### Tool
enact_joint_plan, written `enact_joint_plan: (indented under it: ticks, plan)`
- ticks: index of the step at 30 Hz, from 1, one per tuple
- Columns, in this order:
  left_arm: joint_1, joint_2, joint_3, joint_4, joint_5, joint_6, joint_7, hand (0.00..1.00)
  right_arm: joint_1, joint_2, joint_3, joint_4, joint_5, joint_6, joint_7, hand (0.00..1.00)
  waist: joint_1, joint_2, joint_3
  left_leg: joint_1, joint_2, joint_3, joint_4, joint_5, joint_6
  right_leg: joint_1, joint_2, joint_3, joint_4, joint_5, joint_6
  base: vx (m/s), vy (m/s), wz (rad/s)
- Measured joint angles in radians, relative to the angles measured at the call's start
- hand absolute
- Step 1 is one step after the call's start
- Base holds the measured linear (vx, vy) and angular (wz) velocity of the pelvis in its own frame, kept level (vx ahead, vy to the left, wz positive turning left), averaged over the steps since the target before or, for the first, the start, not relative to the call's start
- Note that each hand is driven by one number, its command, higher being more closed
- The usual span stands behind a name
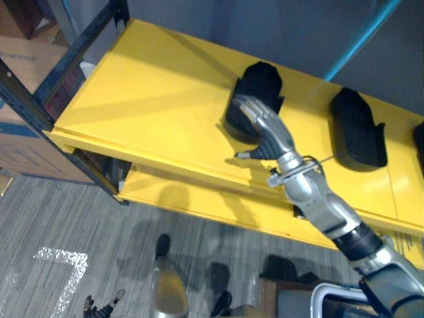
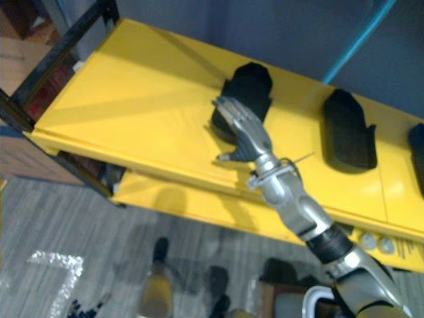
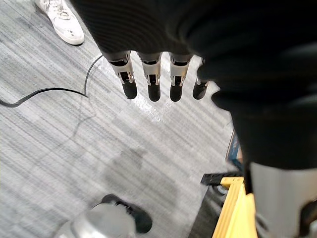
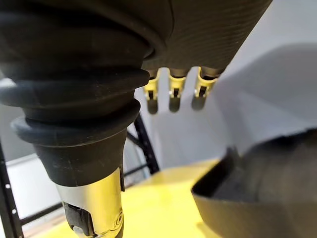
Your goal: Walk over and take plastic housings, then place them on the shelf
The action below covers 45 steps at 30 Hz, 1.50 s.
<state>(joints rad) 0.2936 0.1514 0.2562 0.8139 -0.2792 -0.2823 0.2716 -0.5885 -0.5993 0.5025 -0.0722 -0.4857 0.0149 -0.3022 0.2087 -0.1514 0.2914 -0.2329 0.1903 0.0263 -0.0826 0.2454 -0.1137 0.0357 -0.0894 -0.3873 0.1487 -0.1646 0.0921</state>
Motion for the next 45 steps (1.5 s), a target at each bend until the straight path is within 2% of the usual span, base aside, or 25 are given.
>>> enact_joint_plan:
  ticks: [5,8,13,22,25,26,31,38,45]
  plan:
    - [-0.004,0.006,-0.011,-0.001,-0.029,0.0,-0.017,0.0,0.0,0.01,0.0,0.003,0.002,0.014,-0.004,0.0,0.002,-0.008,0.027,-0.011,0.0,-0.013,0.0,0.001,0.0,-0.012,0.001,-0.004,0.014,-0.015,0.0,-0.01,-0.007,0.05]
    - [-0.009,0.02,-0.041,-0.001,-0.037,-0.001,-0.019,0.0,-0.001,0.016,0.002,0.015,0.003,0.038,0.019,0.0,0.006,-0.012,0.038,-0.015,0.0,-0.015,0.0,0.002,-0.001,-0.018,0.001,-0.003,0.024,-0.018,-0.002,0.0,0.0,0.0]
    - [-0.028,0.03,-0.055,-0.007,-0.056,-0.004,-0.019,0.0,-0.003,0.017,0.015,0.059,0.01,0.118,0.071,0.0,0.009,-0.012,0.056,-0.015,0.0,-0.017,0.0,0.002,-0.001,-0.019,0.002,0.007,0.028,-0.017,0.001,0.01,-0.006,0.02]
    - [-0.028,0.035,-0.081,-0.008,-0.075,-0.005,-0.019,0.0,-0.027,0.026,0.029,0.091,0.01,0.158,0.07,0.0,0.014,-0.012,0.058,-0.015,0.0,-0.019,0.0,0.002,-0.001,-0.024,0.001,0.008,0.034,-0.034,-0.001,0.0,0.0,0.0]
    - [-0.029,0.035,-0.081,-0.009,-0.075,-0.005,-0.02,0.0,-0.049,0.026,0.028,0.091,0.01,0.157,0.08,0.0,0.014,-0.013,0.074,-0.014,0.001,-0.021,0.0,0.002,-0.001,-0.027,0.0,0.007,0.044,-0.042,0.0,0.0,0.0,0.0]
    - [-0.029,0.035,-0.081,-0.01,-0.075,-0.004,-0.02,0.0,-0.058,0.026,0.028,0.092,0.01,0.157,0.082,1.0,0.014,-0.014,0.08,-0.014,0.001,-0.021,0.0,0.002,-0.001,-0.028,0.0,0.007,0.047,-0.043,-0.001,0.0,0.0,0.0]
    - [-0.032,0.035,-0.081,-0.02,-0.074,-0.003,-0.028,0.0,-0.083,0.03,0.028,0.106,0.01,0.137,0.082,1.0,0.018,-0.026,0.096,-0.016,-0.001,-0.021,0.001,0.002,-0.001,-0.033,-0.004,0.006,0.063,-0.046,0.004,0.0,0.0,0.0]
    - [-0.035,0.033,-0.081,-0.05,-0.075,-0.006,-0.034,0.0,-0.134,0.032,0.014,0.138,0.009,0.138,0.062,1.0,0.027,-0.029,0.113,-0.017,-0.009,-0.03,0.001,0.002,-0.001,-0.034,-0.012,-0.001,0.073,-0.062,0.004,0.0,0.0,0.04]
    - [-0.038,0.028,-0.081,-0.054,-0.075,-0.008,-0.034,0.0,-0.126,0.033,0.02,0.172,0.011,0.136,0.086,1.0,0.029,-0.03,0.113,-0.028,-0.014,-0.046,0.001,0.003,-0.003,-0.035,-0.013,-0.019,0.082,-0.062,0.009,0.01,-0.005,0.06]
